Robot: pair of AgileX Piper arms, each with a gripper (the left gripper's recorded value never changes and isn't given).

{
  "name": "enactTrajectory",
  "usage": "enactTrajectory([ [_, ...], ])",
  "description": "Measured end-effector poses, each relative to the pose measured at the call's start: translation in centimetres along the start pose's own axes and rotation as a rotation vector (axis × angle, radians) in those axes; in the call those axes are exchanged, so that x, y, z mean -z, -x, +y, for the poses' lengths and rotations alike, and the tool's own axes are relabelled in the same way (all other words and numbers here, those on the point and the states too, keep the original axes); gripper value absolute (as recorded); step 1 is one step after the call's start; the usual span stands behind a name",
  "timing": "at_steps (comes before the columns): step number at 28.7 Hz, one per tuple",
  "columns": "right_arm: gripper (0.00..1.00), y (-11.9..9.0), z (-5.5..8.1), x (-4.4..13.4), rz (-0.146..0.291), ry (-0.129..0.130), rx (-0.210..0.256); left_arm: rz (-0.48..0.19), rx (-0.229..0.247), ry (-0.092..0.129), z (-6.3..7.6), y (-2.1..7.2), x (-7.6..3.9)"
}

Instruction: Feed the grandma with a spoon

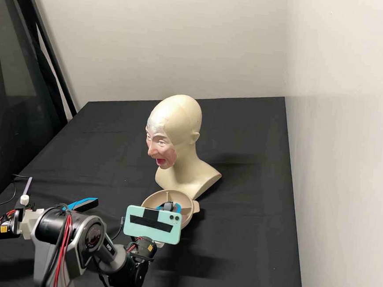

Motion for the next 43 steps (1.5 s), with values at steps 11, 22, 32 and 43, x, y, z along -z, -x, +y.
enactTrajectory([
  [11,0.00,0.7,1.5,1.4,0.058,-0.032,-0.047,0.000,0.000,0.000,0.0,0.00,0.0],
  [22,0.00,1.4,3.3,2.4,0.100,-0.075,-0.107,0.000,0.000,0.000,0.0,0.00,0.0],
  [32,0.00,1.2,3.6,3.4,0.125,-0.078,-0.108,0.000,0.000,0.000,0.0,0.00,0.0],
  [43,0.00,0.1,3.2,5.9,0.180,-0.074,-0.091,0.000,0.000,0.000,0.0,0.00,0.0],
])
